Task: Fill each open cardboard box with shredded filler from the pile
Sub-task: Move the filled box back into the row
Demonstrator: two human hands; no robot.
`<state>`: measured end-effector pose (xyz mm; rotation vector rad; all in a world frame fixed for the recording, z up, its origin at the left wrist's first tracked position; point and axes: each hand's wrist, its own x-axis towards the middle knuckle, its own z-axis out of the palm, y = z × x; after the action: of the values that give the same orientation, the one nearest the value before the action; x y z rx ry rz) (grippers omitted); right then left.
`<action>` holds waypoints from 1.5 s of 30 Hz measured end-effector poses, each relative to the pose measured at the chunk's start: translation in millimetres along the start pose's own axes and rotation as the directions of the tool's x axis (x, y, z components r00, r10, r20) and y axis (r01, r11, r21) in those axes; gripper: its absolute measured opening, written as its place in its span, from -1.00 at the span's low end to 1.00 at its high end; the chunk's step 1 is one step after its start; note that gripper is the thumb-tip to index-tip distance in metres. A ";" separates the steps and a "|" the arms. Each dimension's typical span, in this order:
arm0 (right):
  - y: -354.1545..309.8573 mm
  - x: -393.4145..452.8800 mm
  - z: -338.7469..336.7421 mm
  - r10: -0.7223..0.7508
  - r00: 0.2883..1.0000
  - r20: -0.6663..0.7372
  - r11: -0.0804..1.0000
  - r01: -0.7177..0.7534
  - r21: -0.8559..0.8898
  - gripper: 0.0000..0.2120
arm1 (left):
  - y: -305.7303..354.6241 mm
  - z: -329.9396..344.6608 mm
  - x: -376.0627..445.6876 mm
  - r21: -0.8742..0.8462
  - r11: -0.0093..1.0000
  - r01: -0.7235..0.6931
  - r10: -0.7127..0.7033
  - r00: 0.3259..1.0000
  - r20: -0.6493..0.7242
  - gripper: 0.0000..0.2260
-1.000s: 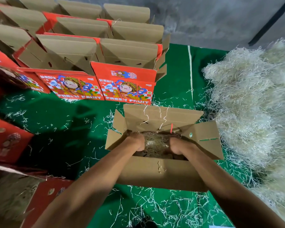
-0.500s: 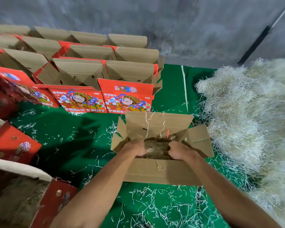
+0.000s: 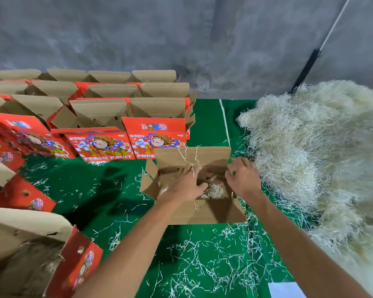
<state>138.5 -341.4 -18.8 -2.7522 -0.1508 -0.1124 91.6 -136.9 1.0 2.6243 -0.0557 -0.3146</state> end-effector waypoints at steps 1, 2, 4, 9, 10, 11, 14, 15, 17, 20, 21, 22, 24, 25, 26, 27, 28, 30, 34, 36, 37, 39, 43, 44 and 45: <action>5.8 -3.0 -1.3 0.050 0.999 0.000 0.999 -0.050 0.014 -0.52 | 1.8 2.9 -5.3 -0.022 1.000 -0.008 0.009 0.999 0.040 -0.44; 11.1 -5.3 -1.7 0.095 0.995 0.011 0.995 -0.096 0.034 -0.48 | 3.9 6.0 -10.9 -0.049 0.999 -0.017 0.022 0.995 0.096 -0.43; 20.0 -11.3 -0.3 0.138 0.989 0.061 0.986 -0.142 0.082 -0.45 | 9.1 13.5 -21.4 -0.092 0.994 -0.050 0.067 0.979 0.192 -0.40; 30.1 -27.4 8.2 0.144 0.983 0.112 0.964 -0.165 0.210 -0.51 | 19.2 26.7 -40.2 -0.114 0.990 -0.079 0.108 0.955 0.275 -0.29; 32.0 -29.3 10.5 0.153 0.983 0.100 0.955 -0.173 0.239 -0.51 | 19.9 28.6 -43.8 -0.081 0.993 -0.083 0.104 0.947 0.302 -0.24; 33.0 -30.7 11.4 0.164 0.983 0.086 0.949 -0.181 0.259 -0.49 | 20.6 30.7 -47.7 -0.024 0.994 -0.103 0.105 0.939 0.327 -0.20; 30.5 -30.1 7.4 0.172 0.984 0.036 0.959 -0.176 0.220 -0.42 | 23.0 40.1 -57.0 0.205 0.952 -0.228 0.158 0.938 0.309 -0.16; 27.8 -29.0 5.2 0.161 0.987 0.009 0.970 -0.160 0.185 -0.40 | 24.5 43.2 -58.6 0.251 0.933 -0.257 0.184 0.942 0.279 -0.22; 20.9 -26.0 1.7 0.124 0.991 -0.050 0.985 -0.117 0.130 -0.39 | 27.1 43.4 -58.9 0.226 0.939 -0.261 0.209 0.950 0.231 -0.40; 10.0 -22.0 0.0 0.063 0.994 -0.089 0.992 -0.053 0.114 -0.50 | 31.8 27.6 -57.7 0.125 0.972 -0.200 0.168 0.959 0.226 -0.57; 5.7 -20.7 -0.7 0.056 0.995 -0.087 0.991 -0.045 0.125 -0.54 | 33.4 20.4 -56.2 0.142 0.972 -0.190 0.157 0.964 0.215 -0.59; 1.7 -19.2 -1.5 0.056 0.995 -0.081 0.988 -0.043 0.145 -0.61 | 34.1 13.5 -54.2 0.175 0.968 -0.182 0.149 0.971 0.187 -0.60; -6.9 -16.9 -3.1 0.050 0.998 -0.028 0.981 -0.044 0.191 -0.68 | 33.6 1.4 -49.8 0.250 0.957 -0.147 0.124 0.987 0.106 -0.65; -12.2 -17.1 -3.5 0.038 0.999 0.014 0.977 -0.040 0.208 -0.64 | 32.6 -3.7 -48.0 0.276 0.954 -0.120 0.103 0.992 0.075 -0.70; -17.5 -17.5 -2.4 0.024 0.998 0.063 0.974 -0.038 0.224 -0.60 | 30.7 -7.9 -46.3 0.297 0.951 -0.091 0.079 0.995 0.052 -0.74; -23.1 -18.4 -0.6 0.012 0.994 0.106 0.971 -0.037 0.238 -0.60 | 27.4 -10.8 -44.6 0.314 0.947 -0.063 0.054 0.998 0.036 -0.77; -29.0 -19.4 2.3 0.001 0.991 0.134 0.969 -0.034 0.244 -0.63 | 22.8 -12.5 -43.9 0.328 0.944 -0.038 0.033 0.999 0.021 -0.77; -41.4 -20.1 8.7 -0.015 0.988 0.153 0.972 -0.021 0.232 -0.67 | 12.5 -14.5 -44.1 0.350 0.937 0.004 0.001 1.000 -0.014 -0.77; -61.4 -16.8 25.9 -0.056 0.983 0.177 0.969 0.011 0.247 -0.76 | -11.1 -24.3 -47.6 0.341 0.938 0.068 -0.046 0.996 -0.073 -0.81; -75.3 -16.3 35.3 -0.068 0.984 0.163 0.967 0.025 0.253 -0.76 | -23.1 -33.4 -51.5 0.343 0.935 0.085 -0.062 0.995 -0.076 -0.84; -83.0 -16.9 40.4 -0.074 0.988 0.136 0.969 0.040 0.243 -0.75 | -28.6 -38.5 -53.0 0.352 0.930 0.103 -0.081 0.994 -0.077 -0.83; -97.6 -19.9 49.8 -0.087 0.993 0.085 0.972 0.065 0.226 -0.74 | -39.6 -47.4 -54.4 0.376 0.914 0.152 -0.133 0.988 -0.076 -0.81; -127.1 -22.5 63.6 -0.118 0.989 0.089 0.956 0.089 0.280 -0.78 | -63.4 -64.0 -59.2 0.399 0.885 0.242 -0.233 0.970 -0.071 -0.84; -135.1 -22.9 67.1 -0.127 0.988 0.084 0.950 0.097 0.297 -0.78 | -70.1 -68.0 -61.3 0.401 0.877 0.265 -0.257 0.964 -0.073 -0.84; -143.6 -23.7 69.9 -0.138 0.987 0.083 0.945 0.106 0.308 -0.78 | -77.2 -72.6 -63.7 0.404 0.870 0.284 -0.278 0.958 -0.075 -0.83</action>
<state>101.8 -184.8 -32.8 -2.4407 -0.3378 0.0206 45.1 -29.0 39.4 3.0586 0.3030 -0.4223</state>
